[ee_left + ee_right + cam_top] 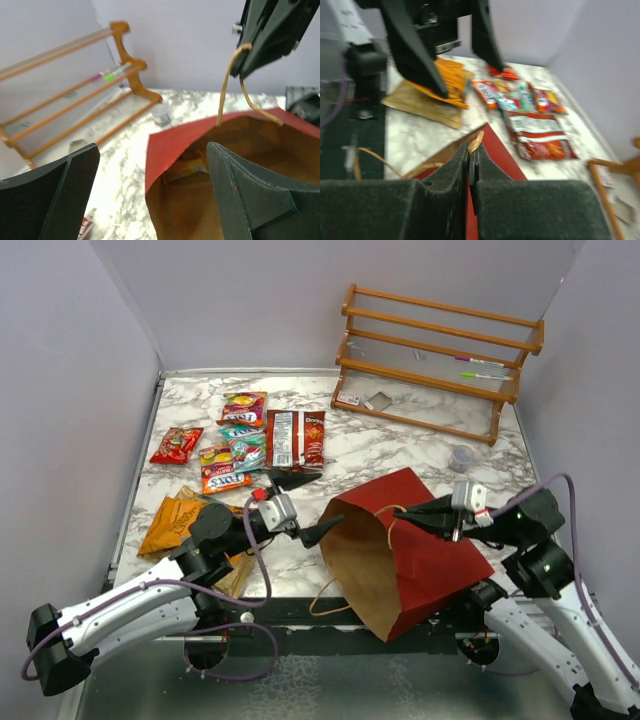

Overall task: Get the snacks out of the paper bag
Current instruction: Adjust the paper bag at the center of the board.

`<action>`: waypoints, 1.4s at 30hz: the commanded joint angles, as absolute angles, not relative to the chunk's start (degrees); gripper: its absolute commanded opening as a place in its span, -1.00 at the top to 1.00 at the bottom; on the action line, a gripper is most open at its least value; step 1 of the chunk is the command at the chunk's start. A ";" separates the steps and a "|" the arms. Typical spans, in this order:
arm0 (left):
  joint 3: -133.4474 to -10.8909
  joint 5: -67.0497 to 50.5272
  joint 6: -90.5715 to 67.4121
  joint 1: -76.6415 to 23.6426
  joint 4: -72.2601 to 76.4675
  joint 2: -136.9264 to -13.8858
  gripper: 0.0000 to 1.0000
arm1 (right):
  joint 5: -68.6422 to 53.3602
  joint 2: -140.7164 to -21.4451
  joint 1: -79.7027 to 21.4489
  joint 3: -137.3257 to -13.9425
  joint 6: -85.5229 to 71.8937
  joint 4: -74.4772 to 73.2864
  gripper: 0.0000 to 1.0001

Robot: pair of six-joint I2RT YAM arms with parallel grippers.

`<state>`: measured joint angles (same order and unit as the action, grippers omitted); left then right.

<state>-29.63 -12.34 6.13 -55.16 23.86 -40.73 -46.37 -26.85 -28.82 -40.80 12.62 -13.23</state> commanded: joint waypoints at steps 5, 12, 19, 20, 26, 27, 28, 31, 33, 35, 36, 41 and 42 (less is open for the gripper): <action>-26.81 -0.22 8.96 -55.28 23.59 -28.31 -0.83 | -49.99 -31.63 -28.92 -53.52 15.14 -34.34 0.96; -27.39 9.01 9.19 -55.28 18.55 -24.03 -0.88 | -42.31 -33.83 -28.90 -61.06 18.94 -45.58 0.96; -27.29 8.27 9.37 -55.28 16.83 -22.57 -0.90 | -31.83 -29.25 -28.91 -60.19 17.94 -44.58 0.96; -27.21 7.98 9.18 -55.26 16.98 -22.71 -0.90 | -30.99 -28.89 -28.89 -60.13 17.91 -43.49 0.96; -27.51 5.51 8.00 -55.20 16.70 -24.05 -0.90 | -24.06 -26.95 -28.92 -57.89 17.28 -33.11 0.96; -27.51 5.43 7.91 -55.20 16.58 -24.24 -0.90 | -23.71 -27.18 -28.92 -57.34 17.77 -31.25 0.96; -27.58 5.37 7.81 -55.12 16.42 -24.44 -0.90 | -23.77 -27.65 -28.92 -56.69 18.24 -29.05 0.96; -27.60 5.49 7.81 -54.98 16.18 -24.82 -0.90 | -25.07 -30.33 -28.91 -54.88 19.00 -21.33 0.96; -27.46 5.66 7.81 -55.02 16.02 -24.99 -0.90 | -26.87 -32.96 -28.92 -54.50 20.04 -17.31 0.96; -27.35 5.93 7.89 -55.02 15.84 -25.20 -0.90 | -28.30 -35.56 -28.87 -54.78 20.97 -14.26 0.96; -27.27 6.11 7.95 -55.02 15.81 -25.46 -0.90 | -29.33 -36.62 -28.91 -54.76 21.30 -12.69 0.96; -27.42 5.05 8.52 -54.84 15.66 -28.95 -0.90 | -41.87 -42.47 -28.92 -52.61 19.33 -4.24 0.96; -27.42 4.51 8.87 -54.84 15.65 -29.37 -0.90 | -43.73 -43.17 -28.92 -52.42 18.72 -4.25 0.96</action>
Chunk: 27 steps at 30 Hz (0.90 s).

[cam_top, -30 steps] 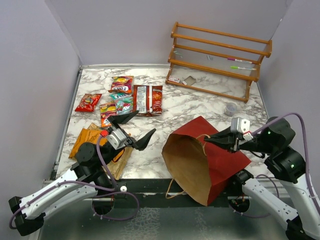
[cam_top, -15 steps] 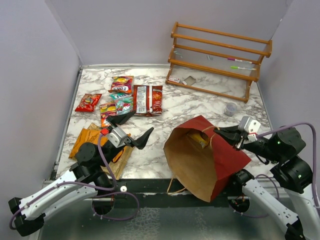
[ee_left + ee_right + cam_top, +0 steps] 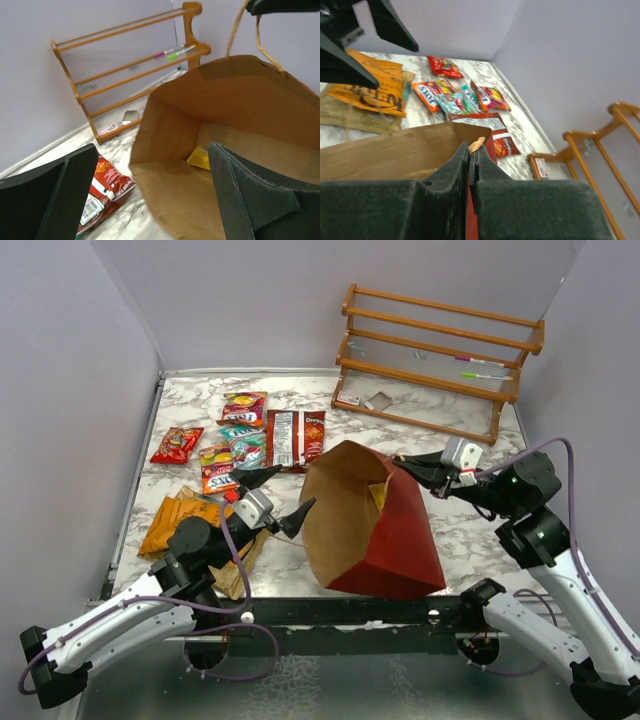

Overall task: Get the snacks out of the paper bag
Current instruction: Adjust the paper bag at the center of the board.

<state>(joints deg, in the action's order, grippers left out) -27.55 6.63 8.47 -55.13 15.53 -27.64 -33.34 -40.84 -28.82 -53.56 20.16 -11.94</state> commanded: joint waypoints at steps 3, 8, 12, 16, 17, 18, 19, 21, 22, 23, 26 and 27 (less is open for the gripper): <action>-27.18 2.60 9.48 -54.84 15.82 -30.25 -0.90 | -48.86 -44.23 -28.91 -51.77 17.80 -5.47 0.96; -26.30 2.62 9.49 -54.84 17.36 -30.58 -0.90 | -53.51 -44.36 -28.91 -51.72 19.36 -13.31 0.96; -25.85 6.78 7.41 -54.84 20.64 -30.66 -0.91 | -40.55 -40.24 -28.91 -50.81 20.48 -18.48 0.96; -25.98 8.79 7.32 -54.84 22.17 -31.46 -0.91 | -17.31 -34.39 -28.91 -49.57 17.70 -15.91 0.96; -26.41 9.17 7.50 -54.84 21.90 -31.87 -0.91 | -12.51 -33.81 -28.92 -50.13 17.85 -16.24 0.96; -26.84 9.54 7.46 -54.84 21.44 -32.23 -0.91 | -8.28 -33.52 -28.89 -50.80 18.26 -16.54 0.96; -27.28 9.71 7.62 -54.84 21.10 -32.51 -0.91 | -4.45 -33.53 -28.91 -51.52 19.15 -17.10 0.96; -27.80 9.90 7.82 -54.84 20.75 -32.71 -0.91 | 2.00 -34.09 -28.90 -52.81 21.53 -17.74 0.96; -27.85 10.09 7.80 -54.84 20.91 -32.75 -0.91 | 4.81 -34.56 -28.87 -53.48 22.73 -17.75 0.96; -27.86 10.34 7.70 -54.84 21.05 -32.71 -0.91 | 6.78 -35.11 -28.91 -54.32 24.04 -17.82 0.96; -27.99 10.41 7.33 -54.84 21.01 -32.53 -0.91 | 10.37 -37.22 -28.92 -57.52 27.67 -18.57 0.96; -27.99 10.38 7.17 -54.84 20.96 -32.37 -0.91 | 11.66 -37.70 -28.91 -58.08 29.17 -18.09 0.96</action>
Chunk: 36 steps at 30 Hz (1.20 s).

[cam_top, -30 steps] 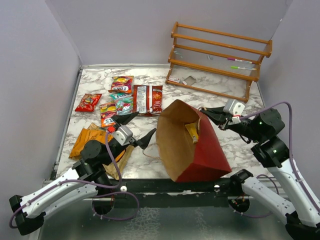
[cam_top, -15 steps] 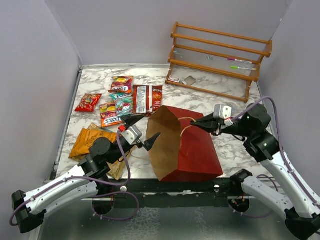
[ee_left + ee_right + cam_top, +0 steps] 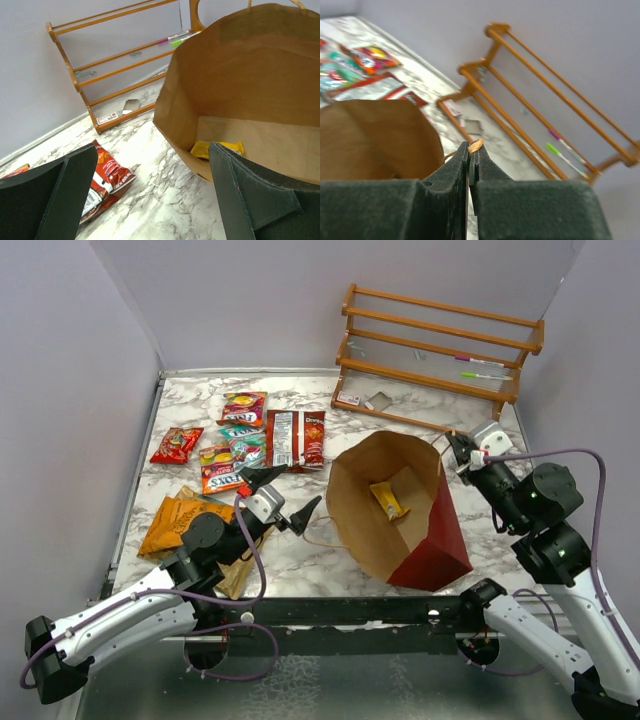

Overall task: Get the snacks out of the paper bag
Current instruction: Adjust the paper bag at the center of the board.

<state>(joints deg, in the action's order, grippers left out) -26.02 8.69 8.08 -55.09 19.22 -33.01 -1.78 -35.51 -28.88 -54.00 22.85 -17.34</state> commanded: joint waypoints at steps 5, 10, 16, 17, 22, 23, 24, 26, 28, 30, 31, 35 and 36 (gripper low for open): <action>-27.57 10.12 6.80 -54.84 20.31 -30.97 -0.91 | 16.88 -39.91 -28.90 -58.80 38.18 -14.59 0.96; -27.16 10.06 6.56 -54.80 19.04 -27.83 -0.92 | 14.42 -42.24 -28.87 -61.21 44.90 -15.10 0.96; -26.98 10.06 6.93 -54.84 16.26 -24.48 -0.95 | -23.58 -44.08 -29.09 -64.40 48.55 -28.40 0.96; -26.98 9.54 6.61 -54.84 15.78 -24.18 -0.95 | -29.62 -44.40 -29.09 -62.99 48.15 -28.72 0.96; -26.76 5.01 4.54 -54.84 15.29 -24.56 -0.95 | -50.28 -46.78 -29.09 -55.19 39.38 -25.17 0.97; -26.79 4.08 4.30 -54.84 15.36 -24.97 -0.95 | -52.66 -46.85 -29.09 -53.91 37.33 -24.57 0.97; -26.78 2.82 4.04 -54.80 15.50 -25.64 -0.95 | -54.23 -46.76 -29.05 -52.90 35.78 -24.12 0.97; -26.76 0.22 3.72 -54.84 16.06 -27.41 -0.95 | -55.47 -45.99 -29.09 -50.30 31.92 -22.55 0.97; -26.80 -2.61 3.36 -54.84 17.07 -29.40 -0.94 | -55.90 -44.13 -29.09 -47.33 29.42 -20.92 0.97; -26.59 -6.14 3.09 -54.84 18.59 -31.37 -0.91 | -53.85 -41.51 -29.09 -44.32 26.93 -18.26 0.97; -26.55 -8.06 3.21 -54.90 19.36 -32.24 -0.88 | -52.63 -39.97 -29.09 -42.92 26.21 -17.32 0.97; -26.42 -13.33 3.59 -55.01 20.52 -34.53 -0.84 | -47.43 -34.09 -29.09 -39.81 24.49 -15.19 0.97; -26.44 -14.11 3.89 -55.02 20.42 -34.66 -0.83 | -46.27 -33.04 -29.09 -39.74 24.75 -15.48 0.97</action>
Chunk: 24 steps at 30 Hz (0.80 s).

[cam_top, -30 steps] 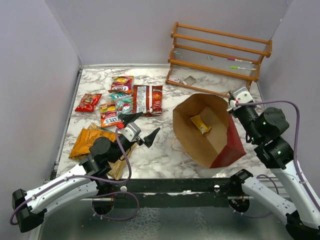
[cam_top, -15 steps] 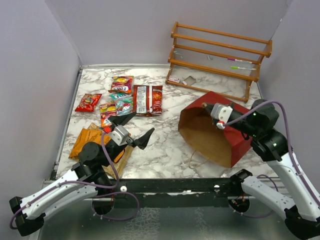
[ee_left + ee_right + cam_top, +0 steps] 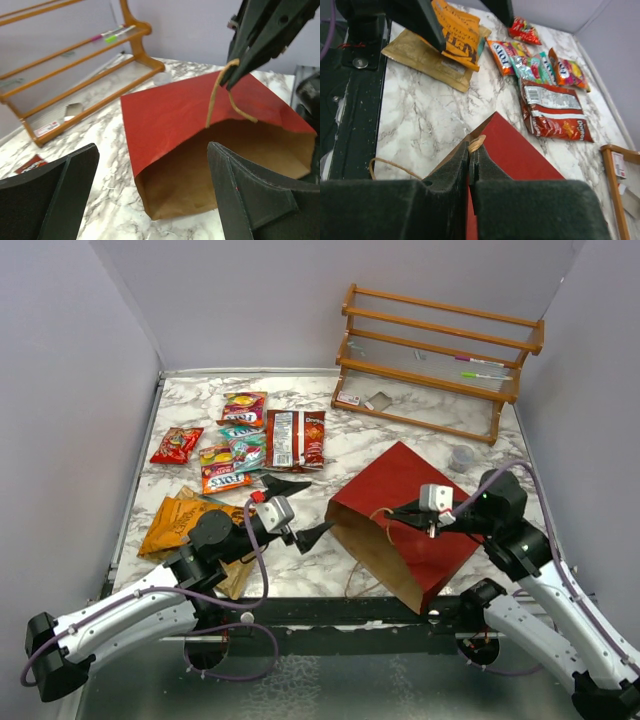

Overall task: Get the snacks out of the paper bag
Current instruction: Adjust the paper bag at the center of the board, then take out the snack from the paper bag.

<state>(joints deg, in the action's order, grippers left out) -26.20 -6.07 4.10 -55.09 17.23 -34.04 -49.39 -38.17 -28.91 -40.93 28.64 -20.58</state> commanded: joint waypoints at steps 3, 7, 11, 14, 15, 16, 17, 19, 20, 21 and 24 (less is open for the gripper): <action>-26.28 -16.25 5.17 -55.34 20.08 -34.91 -0.81 | -39.17 -31.40 -29.09 -40.76 24.83 -16.18 0.97; -25.31 -17.41 5.97 -56.66 20.41 -36.01 -0.75 | -33.90 -31.28 -29.09 -42.45 23.51 -15.18 0.97; -25.11 -14.60 9.22 -61.04 20.45 -39.32 -0.72 | -32.69 -31.29 -29.09 -42.51 23.78 -13.66 0.97; -26.03 -9.66 14.44 -67.01 20.54 -44.16 -0.72 | -32.79 -31.21 -29.09 -42.07 23.69 -13.00 0.97; -26.30 -7.51 16.33 -69.38 20.88 -46.05 -0.72 | -33.01 -31.08 -29.09 -41.79 23.44 -12.65 0.97; -26.40 -5.62 18.42 -71.61 21.55 -48.33 -0.72 | -33.11 -30.97 -29.09 -41.67 23.13 -12.25 0.97; -26.48 -3.83 20.69 -73.71 22.57 -50.52 -0.72 | -33.23 -30.82 -29.09 -41.52 22.96 -12.03 0.97; -26.26 -0.64 24.77 -76.29 25.91 -55.74 -0.71 | -33.10 -30.54 -29.09 -41.41 22.54 -11.34 0.97; -26.39 -0.03 26.53 -76.68 28.35 -58.12 -0.71 | -33.06 -30.36 -29.09 -41.33 22.29 -10.99 0.97; -26.68 0.56 28.37 -76.80 30.35 -60.79 -0.70 | -33.26 -30.21 -29.09 -41.36 22.11 -10.72 0.97; -27.08 4.12 35.24 -76.75 39.02 -69.56 -0.70 | -33.94 -29.94 -29.09 -41.49 21.59 -10.22 0.97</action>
